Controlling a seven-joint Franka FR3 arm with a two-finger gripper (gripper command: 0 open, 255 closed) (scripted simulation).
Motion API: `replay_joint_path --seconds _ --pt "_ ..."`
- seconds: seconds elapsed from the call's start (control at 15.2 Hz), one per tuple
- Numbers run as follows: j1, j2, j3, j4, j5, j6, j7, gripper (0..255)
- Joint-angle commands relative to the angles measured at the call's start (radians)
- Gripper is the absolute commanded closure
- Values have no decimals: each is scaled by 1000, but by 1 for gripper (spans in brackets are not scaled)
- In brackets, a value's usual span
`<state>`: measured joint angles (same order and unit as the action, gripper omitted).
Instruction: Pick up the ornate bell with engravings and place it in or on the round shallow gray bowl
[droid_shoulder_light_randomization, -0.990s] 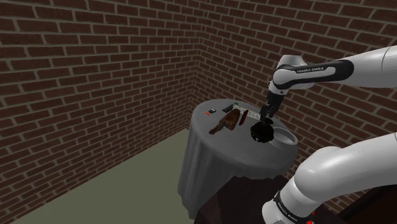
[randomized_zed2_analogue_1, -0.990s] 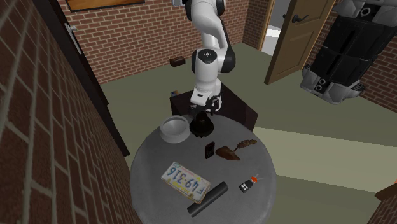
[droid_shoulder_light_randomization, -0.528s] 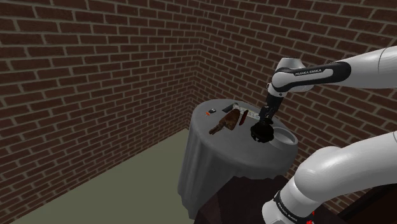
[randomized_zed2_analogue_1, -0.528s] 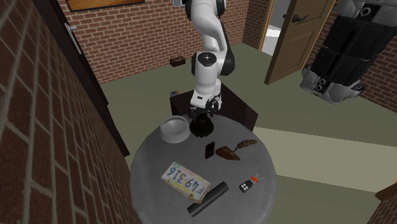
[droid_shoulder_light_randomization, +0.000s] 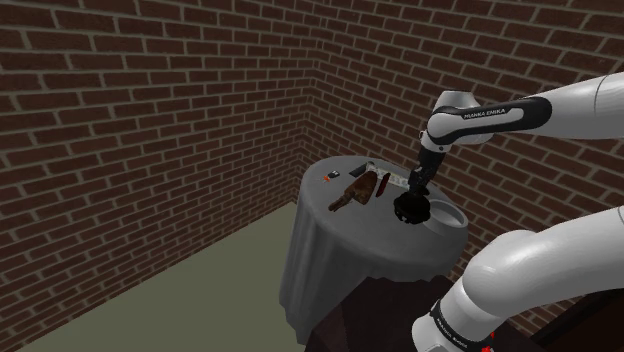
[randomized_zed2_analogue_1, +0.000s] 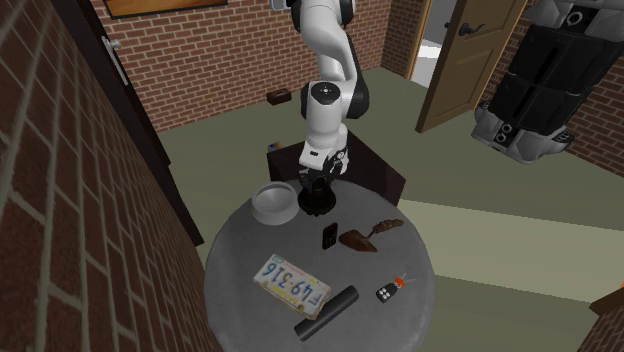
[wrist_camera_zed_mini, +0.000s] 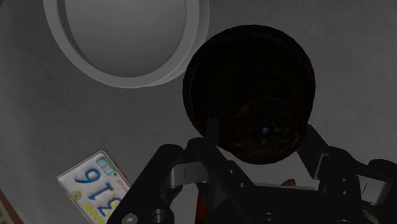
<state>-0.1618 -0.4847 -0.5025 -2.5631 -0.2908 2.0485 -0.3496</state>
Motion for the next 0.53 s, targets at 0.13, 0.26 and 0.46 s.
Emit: replay_joint_path --seconds 0.13,0.26,0.46 --pt "0 0 0 0 0 0 0 255" --pt "0 0 0 0 0 0 0 255" --pt "0 -20 11 27 4 -46 0 255"
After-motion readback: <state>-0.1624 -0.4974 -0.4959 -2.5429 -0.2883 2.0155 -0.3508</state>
